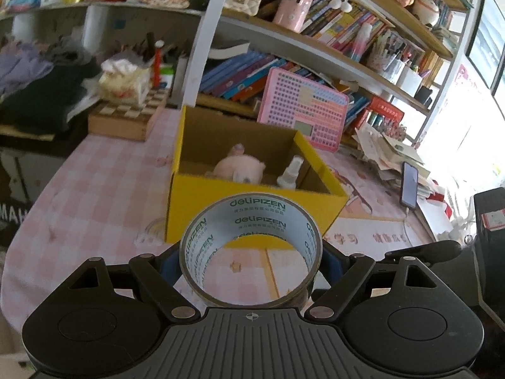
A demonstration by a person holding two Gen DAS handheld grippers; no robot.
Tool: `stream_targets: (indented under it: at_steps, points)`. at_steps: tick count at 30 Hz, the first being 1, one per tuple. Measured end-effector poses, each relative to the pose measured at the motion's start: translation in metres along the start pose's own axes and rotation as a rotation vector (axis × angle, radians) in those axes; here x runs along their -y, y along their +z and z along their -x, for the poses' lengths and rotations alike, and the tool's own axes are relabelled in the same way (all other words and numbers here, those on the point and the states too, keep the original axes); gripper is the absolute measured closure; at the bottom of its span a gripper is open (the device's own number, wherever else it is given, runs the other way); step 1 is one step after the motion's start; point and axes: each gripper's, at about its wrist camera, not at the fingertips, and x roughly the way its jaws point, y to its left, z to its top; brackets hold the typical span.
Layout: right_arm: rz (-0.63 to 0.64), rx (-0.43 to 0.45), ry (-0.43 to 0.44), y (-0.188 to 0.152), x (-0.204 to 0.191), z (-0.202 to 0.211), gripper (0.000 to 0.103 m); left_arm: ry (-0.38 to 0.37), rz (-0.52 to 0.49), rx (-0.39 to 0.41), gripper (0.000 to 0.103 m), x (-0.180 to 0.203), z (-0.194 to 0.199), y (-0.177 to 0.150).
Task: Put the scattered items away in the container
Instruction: 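Carry tape roll with left tool while right tool carries charger plug to box, then lower and open left tool releasing tape while right tool releases plug into box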
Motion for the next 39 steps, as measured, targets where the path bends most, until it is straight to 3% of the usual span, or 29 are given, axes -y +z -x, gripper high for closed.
stream_targets:
  at_steps: [6,14,23,29,39]
  points:
    - [0.011,0.030,0.013,0.018,0.018,0.001,0.078,0.001,-0.016,0.042,0.017,0.007,-0.018,0.026]
    - [-0.025,0.150,0.030,0.056,0.058,0.019,0.078,0.036,-0.042,0.086,0.017,0.008,-0.045,0.057]
    - [-0.044,0.250,0.021,0.126,0.120,0.013,0.078,0.068,-0.077,0.061,0.017,0.010,-0.095,0.083]
    - [-0.027,0.208,0.058,0.165,0.144,-0.031,0.078,0.095,-0.130,0.011,0.017,0.015,-0.131,0.090]
    - [0.007,0.021,0.190,0.209,0.154,-0.121,0.078,0.155,-0.178,-0.101,0.017,0.013,-0.173,0.090]
